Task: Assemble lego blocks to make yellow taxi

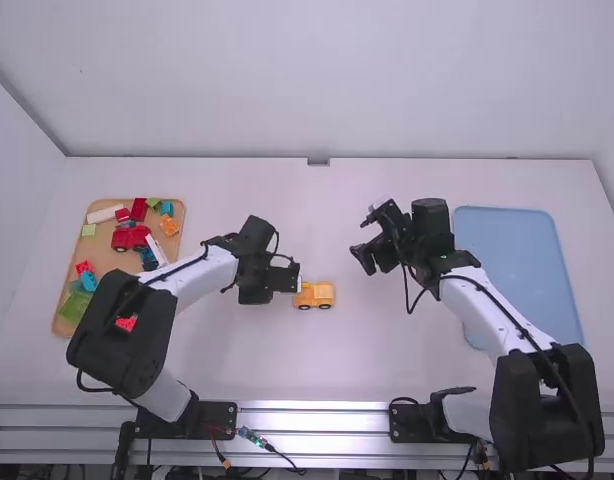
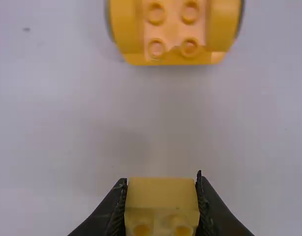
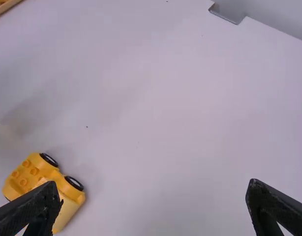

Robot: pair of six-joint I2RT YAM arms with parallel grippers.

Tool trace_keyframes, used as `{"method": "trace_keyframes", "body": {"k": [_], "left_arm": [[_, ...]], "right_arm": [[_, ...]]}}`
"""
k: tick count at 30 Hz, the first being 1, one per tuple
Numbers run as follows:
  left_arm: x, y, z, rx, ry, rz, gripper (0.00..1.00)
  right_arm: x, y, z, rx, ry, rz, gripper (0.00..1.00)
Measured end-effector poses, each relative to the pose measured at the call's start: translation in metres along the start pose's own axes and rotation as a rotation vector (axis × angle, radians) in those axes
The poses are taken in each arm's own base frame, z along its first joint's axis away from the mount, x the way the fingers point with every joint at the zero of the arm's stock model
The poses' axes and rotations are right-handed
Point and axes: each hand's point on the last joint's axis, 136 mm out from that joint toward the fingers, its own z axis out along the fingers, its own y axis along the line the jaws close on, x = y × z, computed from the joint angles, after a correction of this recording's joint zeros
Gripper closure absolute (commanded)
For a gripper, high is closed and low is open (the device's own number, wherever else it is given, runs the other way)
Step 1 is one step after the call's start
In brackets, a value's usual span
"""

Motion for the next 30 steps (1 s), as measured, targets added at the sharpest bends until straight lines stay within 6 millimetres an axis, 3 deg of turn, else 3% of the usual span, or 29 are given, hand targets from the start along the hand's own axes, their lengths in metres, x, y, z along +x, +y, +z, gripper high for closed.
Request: {"method": "trace_keyframes", "body": {"k": [8, 12, 13, 14, 24, 30], "left_arm": [[-0.001, -0.002, 0.019, 0.030, -0.017, 0.061, 0.87], [-0.001, -0.005, 0.024, 0.051, -0.017, 0.058, 0.65], [-0.001, -0.005, 0.024, 0.051, -0.020, 0.059, 0.58], [-0.002, -0.005, 0.024, 0.050, -0.021, 0.056, 0.01], [-0.005, 0.015, 0.024, -0.035, -0.027, 0.044, 0.01], [-0.003, 0.004, 0.020, 0.029, -0.012, -0.010, 0.01]], "right_arm": [[0.000, 0.001, 0.000, -0.002, 0.002, -0.006, 0.01], [0.000, 0.001, 0.000, -0.002, 0.002, -0.005, 0.01], [0.000, 0.001, 0.000, -0.002, 0.002, -0.006, 0.01], [0.001, 0.001, 0.000, -0.003, 0.004, -0.009, 0.01], [0.002, 0.001, 0.000, -0.004, 0.009, -0.045, 0.01], [-0.007, -0.002, 0.000, 0.010, -0.029, -0.066, 0.01]]}}
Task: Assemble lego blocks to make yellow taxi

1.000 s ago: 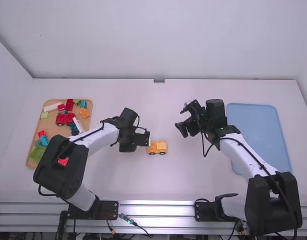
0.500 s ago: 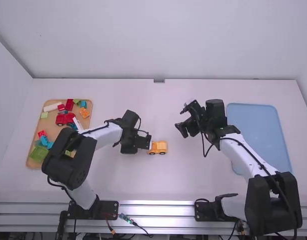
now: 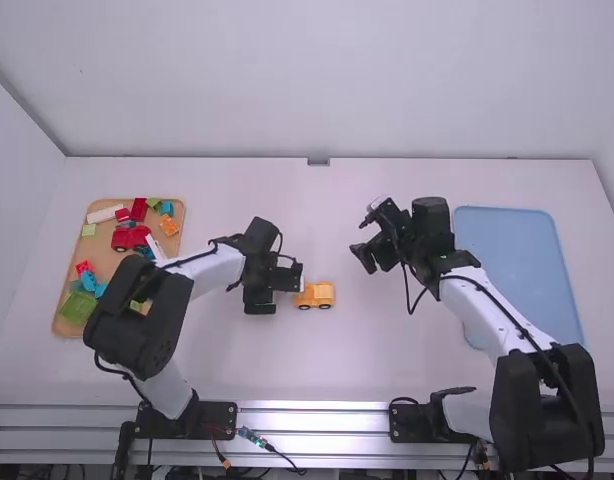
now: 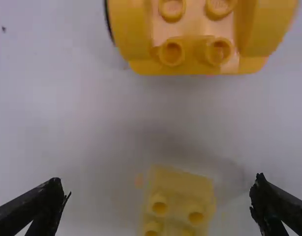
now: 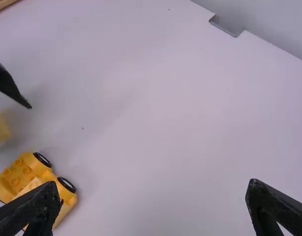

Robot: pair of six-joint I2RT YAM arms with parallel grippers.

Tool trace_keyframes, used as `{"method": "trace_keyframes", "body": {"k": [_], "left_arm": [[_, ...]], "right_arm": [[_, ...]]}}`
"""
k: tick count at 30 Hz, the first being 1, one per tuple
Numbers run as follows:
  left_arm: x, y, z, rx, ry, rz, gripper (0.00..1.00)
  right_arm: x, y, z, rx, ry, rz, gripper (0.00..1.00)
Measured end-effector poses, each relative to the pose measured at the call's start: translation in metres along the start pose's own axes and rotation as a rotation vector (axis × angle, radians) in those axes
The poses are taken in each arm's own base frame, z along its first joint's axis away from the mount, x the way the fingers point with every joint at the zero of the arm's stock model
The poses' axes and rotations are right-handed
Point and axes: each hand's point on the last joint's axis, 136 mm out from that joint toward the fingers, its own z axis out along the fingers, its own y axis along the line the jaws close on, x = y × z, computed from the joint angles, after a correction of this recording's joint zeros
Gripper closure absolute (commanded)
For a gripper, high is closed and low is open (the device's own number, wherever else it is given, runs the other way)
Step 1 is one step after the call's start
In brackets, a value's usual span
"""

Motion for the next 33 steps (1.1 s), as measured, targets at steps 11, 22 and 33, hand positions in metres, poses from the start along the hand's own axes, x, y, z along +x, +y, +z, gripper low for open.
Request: {"method": "trace_keyframes", "body": {"k": [11, 22, 33], "left_arm": [[-0.008, 0.007, -0.066, 0.018, -0.406, 0.044, 0.01], [-0.003, 0.005, -0.070, -0.038, -0.731, 0.091, 0.01], [-0.002, 0.004, -0.037, -0.059, -0.786, 0.098, 0.01]], "right_arm": [[0.002, 0.029, -0.003, -0.162, -0.033, -0.183, 0.01], [0.038, 0.067, 0.019, -0.406, -0.169, -0.327, 0.01], [0.074, 0.108, 0.046, -0.610, -0.225, -0.376, 0.01]]}}
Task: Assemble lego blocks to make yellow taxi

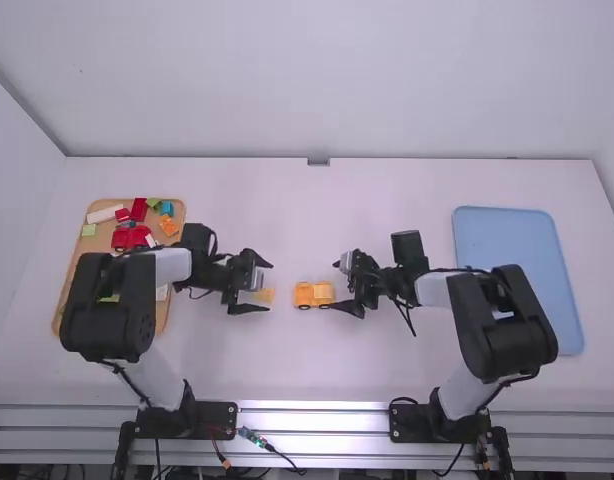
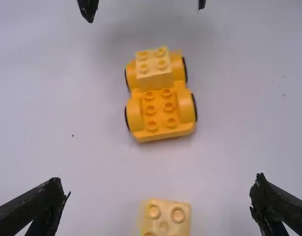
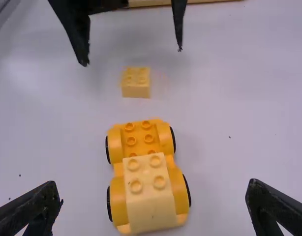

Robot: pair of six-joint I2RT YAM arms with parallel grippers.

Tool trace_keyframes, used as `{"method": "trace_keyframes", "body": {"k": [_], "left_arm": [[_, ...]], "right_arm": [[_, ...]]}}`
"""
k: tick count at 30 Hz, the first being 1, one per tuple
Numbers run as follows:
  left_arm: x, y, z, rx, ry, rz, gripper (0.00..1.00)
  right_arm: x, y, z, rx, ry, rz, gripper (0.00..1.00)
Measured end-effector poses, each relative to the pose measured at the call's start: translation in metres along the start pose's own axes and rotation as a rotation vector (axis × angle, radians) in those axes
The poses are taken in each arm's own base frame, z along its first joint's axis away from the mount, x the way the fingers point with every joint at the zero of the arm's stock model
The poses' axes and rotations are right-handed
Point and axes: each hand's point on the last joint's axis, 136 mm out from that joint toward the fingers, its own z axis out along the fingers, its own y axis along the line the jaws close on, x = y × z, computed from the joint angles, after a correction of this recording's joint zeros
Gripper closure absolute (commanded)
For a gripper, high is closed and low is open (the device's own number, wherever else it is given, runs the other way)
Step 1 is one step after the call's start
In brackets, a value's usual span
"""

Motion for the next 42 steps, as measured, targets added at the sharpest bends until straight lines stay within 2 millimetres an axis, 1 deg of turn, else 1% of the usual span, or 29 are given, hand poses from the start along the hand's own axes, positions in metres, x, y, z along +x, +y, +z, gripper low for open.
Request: {"method": "trace_keyframes", "body": {"k": [2, 3, 5, 7, 9, 11, 12, 13, 14, 15, 17, 19, 20, 21, 24, 25, 26, 28, 29, 30, 31, 33, 36, 37, 39, 42], "left_arm": [[0.009, 0.003, 0.006, -0.006, 0.000, -0.036, 0.01], [0.009, 0.003, 0.006, -0.006, 0.000, -0.036, 0.01], [0.019, -0.003, 0.012, 0.017, -0.001, -0.102, 0.01], [0.024, -0.006, 0.015, 0.029, 0.003, -0.129, 0.01], [0.027, -0.009, 0.016, 0.037, 0.015, -0.139, 0.02], [0.029, -0.009, 0.016, 0.038, 0.027, -0.138, 0.06], [0.029, -0.010, 0.016, 0.039, 0.030, -0.139, 0.11], [0.031, -0.010, 0.016, 0.039, 0.038, -0.137, 0.20], [0.032, -0.010, 0.016, 0.040, 0.046, -0.135, 0.22], [0.033, -0.010, 0.015, 0.038, 0.050, -0.135, 0.22], [0.036, -0.008, 0.014, 0.033, 0.065, -0.132, 0.30], [0.037, -0.008, 0.014, 0.030, 0.072, -0.127, 0.34], [0.039, -0.008, 0.014, 0.031, 0.079, -0.128, 0.41], [0.039, -0.008, 0.014, 0.031, 0.083, -0.125, 0.43], [0.041, -0.008, 0.014, 0.032, 0.097, -0.127, 0.55], [0.042, -0.008, 0.014, 0.032, 0.099, -0.125, 0.57], [0.043, -0.008, 0.014, 0.032, 0.103, -0.126, 0.63], [0.043, -0.008, 0.014, 0.033, 0.108, -0.124, 0.67], [0.043, -0.008, 0.014, 0.033, 0.109, -0.124, 0.67], [0.044, -0.009, 0.014, 0.033, 0.109, -0.127, 0.77], [0.043, -0.008, 0.014, 0.033, 0.109, -0.127, 0.79], [0.043, -0.008, 0.014, 0.032, 0.105, -0.127, 0.89], [0.041, -0.008, 0.014, 0.031, 0.097, -0.125, 0.92], [0.042, -0.008, 0.014, 0.032, 0.098, -0.131, 0.98], [0.042, -0.008, 0.014, 0.031, 0.097, -0.145, 0.98], [0.041, -0.008, 0.014, 0.028, 0.098, -0.194, 0.98]], "right_arm": [[0.000, 0.001, 0.000, -0.004, -0.003, 0.002, 0.01], [0.000, 0.001, 0.000, -0.004, -0.003, 0.002, 0.01], [-0.001, 0.001, 0.000, -0.007, -0.006, 0.002, 0.01], [0.000, 0.002, 0.000, -0.009, -0.006, 0.005, 0.01], [0.000, 0.002, 0.001, -0.010, -0.003, 0.005, 0.01], [0.000, 0.004, 0.003, -0.013, 0.004, 0.003, 0.01], [0.000, 0.004, 0.003, -0.014, 0.006, 0.001, 0.01], [0.000, 0.005, 0.005, -0.017, 0.011, -0.003, 0.01], [0.001, 0.006, 0.007, -0.019, 0.018, -0.006, 0.01], [0.001, 0.006, 0.007, -0.019, 0.020, -0.008, 0.01], [0.002, 0.008, 0.009, -0.020, 0.033, -0.010, 0.01], [0.003, 0.008, 0.011, -0.020, 0.040, -0.011, 0.01], [0.003, 0.008, 0.011, -0.020, 0.043, -0.012, 0.01], [0.003, 0.008, 0.011, -0.018, 0.045, -0.012, 0.01], [0.005, 0.007, 0.010, -0.014, 0.050, -0.005, 0.01], [0.005, 0.007, 0.009, -0.014, 0.051, -0.002, 0.01], [0.006, 0.007, 0.009, -0.014, 0.052, 0.000, 0.01], [0.006, 0.007, 0.009, -0.015, 0.053, -0.001, 0.01], [0.006, 0.008, 0.009, -0.015, 0.054, -0.004, 0.01], [0.006, 0.008, 0.009, -0.015, 0.055, -0.005, 0.01], [0.006, 0.008, 0.009, -0.015, 0.055, -0.005, 0.01], [0.007, 0.007, 0.009, -0.014, 0.057, -0.008, 0.01], [0.008, 0.006, 0.011, -0.006, 0.071, -0.016, 0.01], [0.008, 0.006, 0.012, -0.003, 0.073, -0.026, 0.01], [0.008, 0.004, 0.016, -0.001, 0.070, -0.045, 0.01], [0.015, 0.003, 0.027, -0.005, 0.066, -0.075, 0.01]]}}
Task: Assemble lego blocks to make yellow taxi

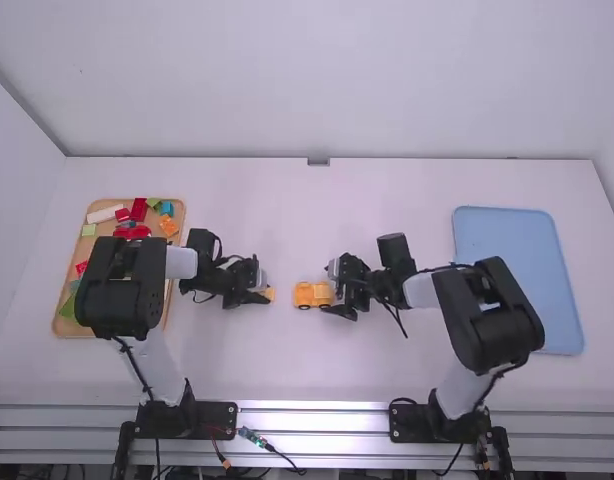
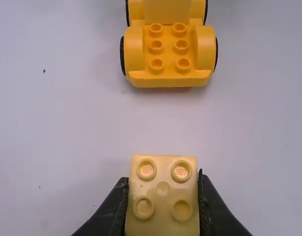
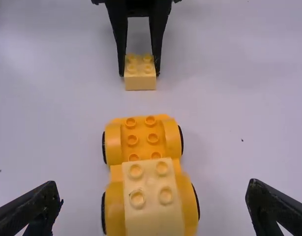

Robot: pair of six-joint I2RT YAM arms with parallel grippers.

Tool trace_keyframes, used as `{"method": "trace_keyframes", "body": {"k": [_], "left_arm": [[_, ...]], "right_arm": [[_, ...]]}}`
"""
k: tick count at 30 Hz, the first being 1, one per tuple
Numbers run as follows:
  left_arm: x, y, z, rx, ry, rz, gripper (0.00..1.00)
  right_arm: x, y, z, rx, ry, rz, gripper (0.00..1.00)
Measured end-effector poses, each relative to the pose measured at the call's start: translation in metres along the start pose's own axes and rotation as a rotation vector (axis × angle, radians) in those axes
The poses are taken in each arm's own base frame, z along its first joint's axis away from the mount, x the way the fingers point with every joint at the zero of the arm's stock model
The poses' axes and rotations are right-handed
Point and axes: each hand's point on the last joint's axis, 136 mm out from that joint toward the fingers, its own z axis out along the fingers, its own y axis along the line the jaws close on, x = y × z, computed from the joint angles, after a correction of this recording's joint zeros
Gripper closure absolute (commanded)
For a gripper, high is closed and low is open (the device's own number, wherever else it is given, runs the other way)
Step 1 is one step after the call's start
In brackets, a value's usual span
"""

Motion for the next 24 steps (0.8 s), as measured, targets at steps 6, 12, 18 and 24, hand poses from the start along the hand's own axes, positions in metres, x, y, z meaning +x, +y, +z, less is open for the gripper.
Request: {"method": "trace_keyframes", "body": {"k": [6, 12, 18, 24], "left_arm": [[-0.021, 0.013, -0.007, -0.037, -0.009, -0.070, 0.98], [-0.065, 0.029, -0.012, -0.119, -0.045, 0.034, 0.98], [-0.078, 0.009, 0.015, -0.092, -0.055, 0.059, 0.98], [-0.086, 0.006, 0.029, -0.101, -0.050, 0.047, 0.98]], "right_arm": [[0.014, -0.001, 0.019, -0.003, -0.021, 0.000, 0.01], [0.019, -0.007, 0.025, 0.016, -0.044, 0.016, 0.00], [0.030, -0.005, 0.032, 0.011, -0.050, 0.059, 0.24], [0.029, -0.004, 0.032, 0.005, -0.054, 0.071, 0.41]]}}
